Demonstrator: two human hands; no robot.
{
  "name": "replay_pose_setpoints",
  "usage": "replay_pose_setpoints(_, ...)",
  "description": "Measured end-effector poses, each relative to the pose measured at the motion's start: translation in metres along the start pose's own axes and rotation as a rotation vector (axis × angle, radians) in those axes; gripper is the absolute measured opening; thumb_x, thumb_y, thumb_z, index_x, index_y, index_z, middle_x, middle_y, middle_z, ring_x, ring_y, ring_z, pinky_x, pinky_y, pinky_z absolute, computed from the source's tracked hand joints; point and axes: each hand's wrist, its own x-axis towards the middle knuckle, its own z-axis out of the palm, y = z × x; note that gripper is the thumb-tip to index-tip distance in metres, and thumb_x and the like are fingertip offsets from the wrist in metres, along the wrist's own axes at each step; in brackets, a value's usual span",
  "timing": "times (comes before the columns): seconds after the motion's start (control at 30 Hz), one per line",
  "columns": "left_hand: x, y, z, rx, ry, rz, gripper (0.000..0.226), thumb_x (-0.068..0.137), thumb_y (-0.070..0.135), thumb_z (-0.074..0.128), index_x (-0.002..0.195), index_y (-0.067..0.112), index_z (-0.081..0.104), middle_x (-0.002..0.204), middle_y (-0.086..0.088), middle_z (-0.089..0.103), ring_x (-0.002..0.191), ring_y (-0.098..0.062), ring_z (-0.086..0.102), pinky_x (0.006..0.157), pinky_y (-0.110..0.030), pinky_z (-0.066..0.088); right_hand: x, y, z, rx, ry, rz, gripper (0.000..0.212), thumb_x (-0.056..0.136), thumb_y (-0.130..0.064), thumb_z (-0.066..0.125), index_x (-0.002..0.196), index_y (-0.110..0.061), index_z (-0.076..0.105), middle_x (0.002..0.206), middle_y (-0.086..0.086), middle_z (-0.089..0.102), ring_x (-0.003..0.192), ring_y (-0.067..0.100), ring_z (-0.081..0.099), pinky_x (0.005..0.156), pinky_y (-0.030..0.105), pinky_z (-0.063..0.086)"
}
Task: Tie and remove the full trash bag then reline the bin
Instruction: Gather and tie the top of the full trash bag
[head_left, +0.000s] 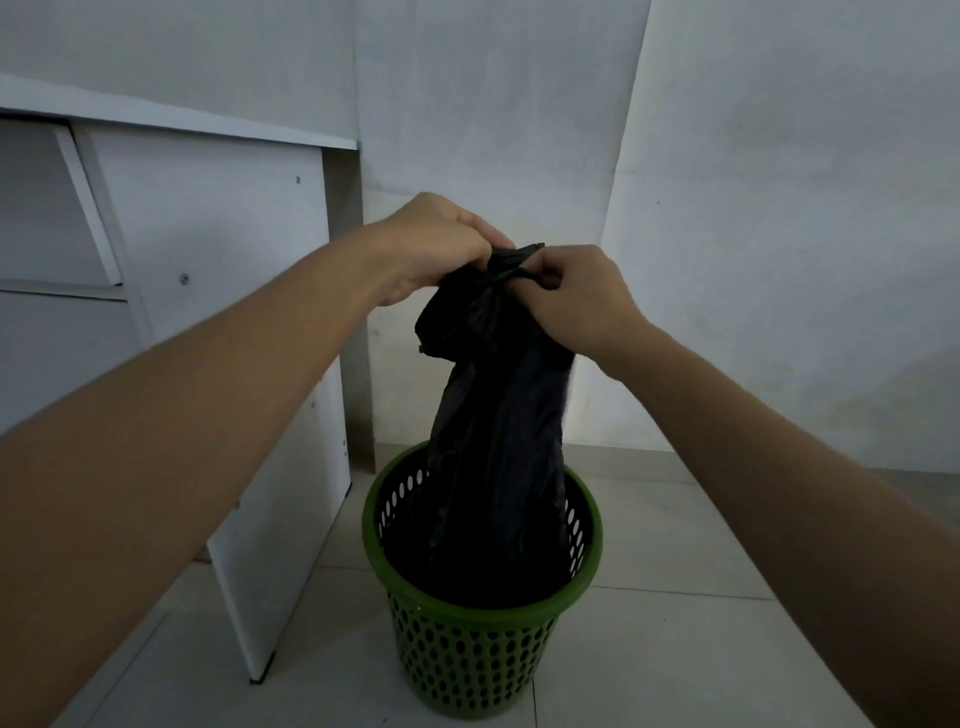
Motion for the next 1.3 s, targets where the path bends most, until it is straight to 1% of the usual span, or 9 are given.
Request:
replay_pose_setpoints(0.13, -0.012, 0.001, -0.005, 0.06, -0.363, 0.069, 0.046, 0.077, 0.003, 0.078, 0.119, 0.018, 0.066, 0.097, 0.007, 0.076, 0.088, -0.007, 0.073, 0.072, -0.017, 0.056, 0.009, -0.005, 0.004, 0.362, 0.017, 0.28, 0.006, 0.083, -0.011, 0.073, 0.076, -0.012, 0.071, 0.078, 0.008, 0.07, 0.067, 0.02, 0.068, 0.065, 0.032, 0.059)
replay_pose_setpoints(0.3, -0.009, 0.001, -0.002, 0.476, -0.079, 0.303, 0.053, 0.073, 0.007, 0.083, 0.119, 0.027, 0.067, 0.103, 0.008, 0.072, 0.086, -0.011, 0.071, 0.075, -0.021, 0.057, 0.014, 0.004, -0.005, 0.763, -0.117, 0.375, 0.009, 0.085, -0.002, 0.064, 0.09, -0.004, 0.071, 0.08, 0.007, 0.076, 0.069, 0.019, 0.075, 0.06, 0.025, 0.06)
replay_pose_setpoints(0.47, -0.005, -0.014, -0.006, 0.401, -0.07, 0.31, 0.031, 0.086, 0.008, 0.074, 0.112, 0.024, 0.071, 0.095, 0.006, 0.076, 0.089, -0.008, 0.072, 0.083, -0.021, 0.054, 0.027, 0.067, -0.012, 0.638, 0.156, 0.59, 0.04, 0.089, -0.038, 0.065, 0.121, -0.013, 0.062, 0.127, 0.009, 0.066, 0.107, 0.024, 0.066, 0.082, 0.04, 0.056)
replay_pose_setpoints(0.57, -0.005, -0.016, -0.011, 0.369, -0.128, 0.327, 0.029, 0.088, 0.004, 0.071, 0.109, 0.024, 0.072, 0.096, 0.009, 0.076, 0.089, -0.005, 0.072, 0.081, -0.018, 0.055, 0.025, 0.095, -0.002, 0.531, -0.216, 0.81, 0.099, 0.078, -0.076, 0.059, 0.152, -0.015, 0.032, 0.155, 0.017, 0.035, 0.139, 0.038, 0.038, 0.102, 0.054, 0.042)
replay_pose_setpoints(0.67, -0.005, -0.014, -0.014, 0.382, -0.188, 0.357, 0.03, 0.089, 0.001, 0.067, 0.103, 0.026, 0.073, 0.091, 0.012, 0.076, 0.087, -0.001, 0.071, 0.073, -0.008, 0.051, 0.029, 0.104, 0.013, 0.638, -0.585, 0.904, 0.126, 0.066, -0.09, 0.051, 0.154, -0.005, 0.025, 0.15, 0.024, 0.043, 0.129, 0.042, 0.052, 0.099, 0.058, 0.046)
replay_pose_setpoints(0.83, -0.005, -0.015, -0.01, 0.362, -0.223, 0.388, 0.037, 0.089, -0.003, 0.063, 0.097, 0.031, 0.073, 0.092, 0.015, 0.076, 0.09, -0.002, 0.07, 0.078, -0.008, 0.051, 0.044, 0.074, 0.036, 0.683, -0.689, 0.704, 0.045, 0.088, -0.05, 0.063, 0.09, -0.007, 0.077, 0.09, 0.011, 0.075, 0.084, 0.023, 0.072, 0.077, 0.036, 0.058)
replay_pose_setpoints(0.93, -0.003, -0.017, -0.008, 0.36, -0.223, 0.401, 0.036, 0.089, 0.0, 0.064, 0.095, 0.034, 0.073, 0.091, 0.015, 0.075, 0.09, -0.003, 0.07, 0.081, -0.012, 0.053, 0.047, 0.059, 0.04, 0.602, -0.694, 0.623, 0.051, 0.099, -0.018, 0.05, 0.054, -0.009, 0.072, 0.06, 0.006, 0.068, 0.052, 0.015, 0.066, 0.051, 0.024, 0.055)
replay_pose_setpoints(1.1, 0.002, -0.024, -0.009, 0.337, -0.161, 0.367, 0.037, 0.091, 0.002, 0.064, 0.092, 0.038, 0.073, 0.089, 0.016, 0.074, 0.091, -0.003, 0.07, 0.078, -0.013, 0.054, 0.053, 0.046, 0.035, 0.58, -0.342, 0.527, 0.022, 0.094, -0.024, 0.049, 0.083, -0.016, 0.067, 0.068, -0.004, 0.067, 0.07, 0.015, 0.061, 0.065, 0.033, 0.05)
replay_pose_setpoints(1.3, 0.013, -0.042, 0.001, 0.226, -0.066, 0.284, 0.035, 0.095, 0.005, 0.06, 0.081, 0.034, 0.073, 0.085, 0.016, 0.074, 0.079, -0.005, 0.072, 0.061, -0.018, 0.057, 0.035, 0.073, 0.023, 0.842, -0.176, 0.493, 0.029, 0.084, -0.015, 0.046, 0.065, -0.023, 0.066, 0.07, -0.008, 0.068, 0.077, 0.016, 0.063, 0.066, 0.031, 0.049)
